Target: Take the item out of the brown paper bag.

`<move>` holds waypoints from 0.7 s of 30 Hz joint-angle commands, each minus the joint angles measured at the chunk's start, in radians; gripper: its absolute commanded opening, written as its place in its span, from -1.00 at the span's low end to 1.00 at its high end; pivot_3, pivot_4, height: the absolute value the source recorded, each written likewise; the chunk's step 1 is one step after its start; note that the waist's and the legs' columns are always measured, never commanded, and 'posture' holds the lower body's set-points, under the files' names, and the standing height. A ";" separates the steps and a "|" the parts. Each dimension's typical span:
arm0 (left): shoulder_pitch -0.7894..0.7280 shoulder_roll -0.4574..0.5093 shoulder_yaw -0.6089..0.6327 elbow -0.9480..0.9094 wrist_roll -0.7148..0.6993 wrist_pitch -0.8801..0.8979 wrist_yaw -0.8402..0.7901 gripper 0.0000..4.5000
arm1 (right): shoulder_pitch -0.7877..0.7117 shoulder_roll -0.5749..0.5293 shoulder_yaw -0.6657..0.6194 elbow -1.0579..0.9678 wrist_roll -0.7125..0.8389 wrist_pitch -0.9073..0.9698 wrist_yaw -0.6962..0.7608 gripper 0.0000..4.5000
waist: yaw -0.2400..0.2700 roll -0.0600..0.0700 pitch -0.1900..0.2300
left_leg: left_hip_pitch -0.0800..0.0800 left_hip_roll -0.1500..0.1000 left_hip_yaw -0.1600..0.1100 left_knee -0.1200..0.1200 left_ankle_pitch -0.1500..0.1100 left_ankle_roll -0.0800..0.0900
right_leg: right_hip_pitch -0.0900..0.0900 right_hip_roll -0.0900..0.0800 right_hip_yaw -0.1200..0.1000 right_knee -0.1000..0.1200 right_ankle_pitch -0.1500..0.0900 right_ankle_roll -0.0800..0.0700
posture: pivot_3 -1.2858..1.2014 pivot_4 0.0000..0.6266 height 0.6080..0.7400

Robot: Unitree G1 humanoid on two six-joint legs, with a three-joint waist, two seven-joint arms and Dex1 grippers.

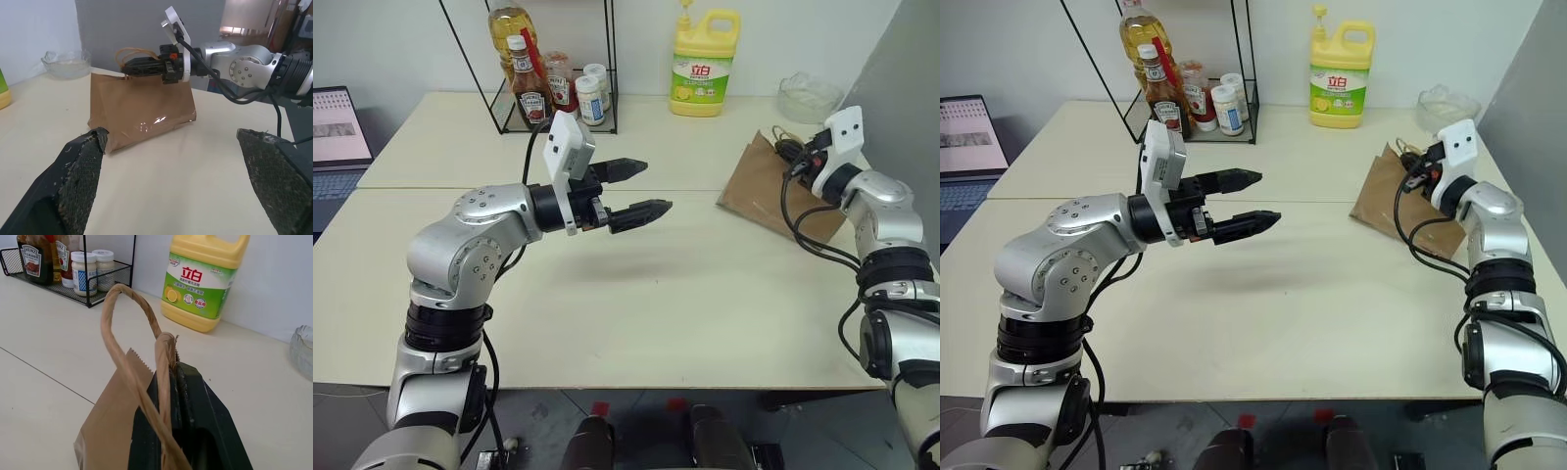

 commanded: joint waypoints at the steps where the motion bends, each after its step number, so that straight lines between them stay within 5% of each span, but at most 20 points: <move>1: 0.000 0.000 0.026 -0.048 -0.023 0.000 0.012 1.00 | -0.030 -0.011 -0.018 -0.015 -0.003 -0.029 -0.005 -0.99 | 0.000 0.000 0.000 | 0.000 0.000 0.000 0.000 0.000 0.000 | 0.000 0.000 0.000 0.000 0.000 0.000 | 0.03 -0.52 1.00; 11: 0.159 0.061 0.093 -0.176 -0.089 0.077 0.052 1.00 | -0.215 0.060 -0.013 0.095 0.009 -0.046 0.035 -0.99 | -0.030 0.002 0.001 | 0.000 0.000 0.001 0.000 0.000 0.000 | -0.001 0.000 0.001 0.001 0.000 0.000 | 0.03 -0.52 1.00; 21: 0.392 0.037 0.227 -0.342 -0.188 0.128 0.236 1.00 | -0.341 0.250 0.019 0.204 -0.015 -0.111 0.033 -0.99 | -0.045 0.003 0.002 | 0.000 0.000 0.000 0.000 0.000 0.000 | -0.001 0.000 0.001 0.003 0.000 0.000 | 0.03 -0.52 1.00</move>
